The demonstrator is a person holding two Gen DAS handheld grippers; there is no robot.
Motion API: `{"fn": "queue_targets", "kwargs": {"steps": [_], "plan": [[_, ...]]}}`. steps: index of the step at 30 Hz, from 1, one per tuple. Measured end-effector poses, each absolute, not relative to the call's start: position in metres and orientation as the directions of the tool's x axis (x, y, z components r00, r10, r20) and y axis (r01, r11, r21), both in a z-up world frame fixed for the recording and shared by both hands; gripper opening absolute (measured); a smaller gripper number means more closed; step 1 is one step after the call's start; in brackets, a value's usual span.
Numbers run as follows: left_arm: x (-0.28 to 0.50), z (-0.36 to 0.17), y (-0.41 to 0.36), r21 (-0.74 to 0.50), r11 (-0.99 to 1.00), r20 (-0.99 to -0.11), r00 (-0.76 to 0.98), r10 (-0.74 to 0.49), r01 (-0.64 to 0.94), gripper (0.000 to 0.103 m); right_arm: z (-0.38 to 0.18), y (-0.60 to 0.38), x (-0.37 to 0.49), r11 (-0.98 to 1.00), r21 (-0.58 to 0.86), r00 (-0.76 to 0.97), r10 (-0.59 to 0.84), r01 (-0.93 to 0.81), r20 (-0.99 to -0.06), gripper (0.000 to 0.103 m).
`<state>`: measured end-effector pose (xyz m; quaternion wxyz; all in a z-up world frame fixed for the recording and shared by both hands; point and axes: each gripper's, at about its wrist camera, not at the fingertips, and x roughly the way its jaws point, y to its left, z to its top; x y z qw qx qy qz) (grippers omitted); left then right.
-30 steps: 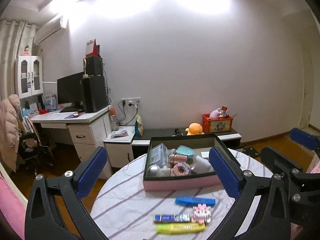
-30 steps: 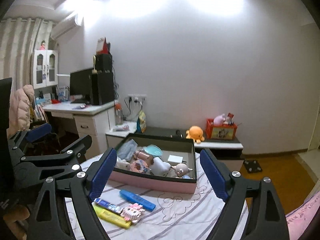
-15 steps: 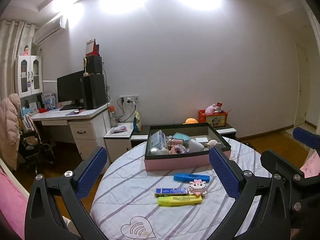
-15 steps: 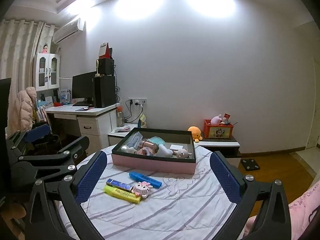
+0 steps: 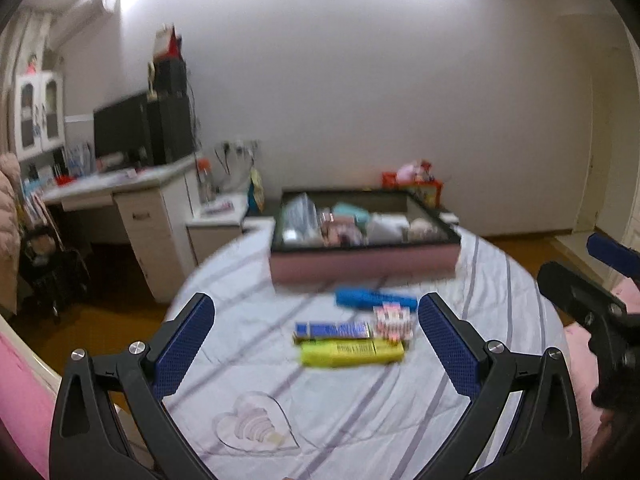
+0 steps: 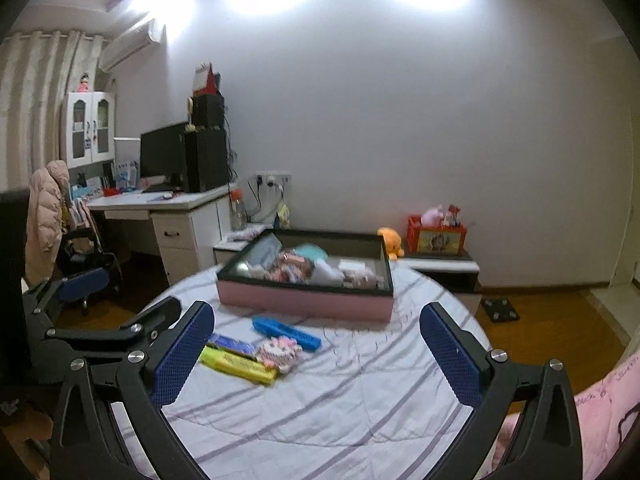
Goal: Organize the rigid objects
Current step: 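Withdraw both tools from the tray back toward the remaining bed items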
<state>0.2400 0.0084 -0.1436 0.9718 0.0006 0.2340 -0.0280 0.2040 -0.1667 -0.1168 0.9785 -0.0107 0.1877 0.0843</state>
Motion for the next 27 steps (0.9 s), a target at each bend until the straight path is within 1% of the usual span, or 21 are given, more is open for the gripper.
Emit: {"fn": "queue_targets", "kwargs": {"steps": [2, 7, 8, 13, 22, 27], "plan": [[0.250, -0.157, 0.007, -0.046, 0.997, -0.499, 0.863, -0.082, 0.069, 0.103, -0.129, -0.174, 0.215, 0.988, 0.026, 0.899, 0.151, -0.154, -0.412, 0.103], [0.273, -0.186, -0.007, -0.063, 0.993, -0.588, 0.800, -0.118, 0.100, 0.103, -0.155, -0.185, 0.238, 0.989, 0.057, 0.858, 0.145, -0.134, -0.493, 0.103], [0.281, -0.195, -0.010, -0.079, 0.990, -0.620, 0.772, -0.141, 0.117, 0.103, -0.159, -0.187, 0.241, 0.989, 0.061, 0.851, 0.145, -0.132, -0.506, 0.103], [0.300, -0.219, -0.020, -0.097, 0.987, -0.690, 0.707, -0.157, 0.125, 0.103, -0.179, -0.196, 0.261, 0.988, 0.081, 0.811, 0.152, -0.128, -0.564, 0.103], [0.333, -0.243, -0.028, -0.085, 0.994, -0.771, 0.627, -0.111, 0.072, 0.103, -0.199, -0.207, 0.287, 0.988, 0.099, 0.762, 0.154, -0.117, -0.629, 0.103], [0.338, -0.245, -0.025, -0.089, 0.994, -0.781, 0.614, -0.112, 0.068, 0.102, -0.205, -0.202, 0.296, 0.988, 0.094, 0.741, 0.152, -0.120, -0.654, 0.103]]}}
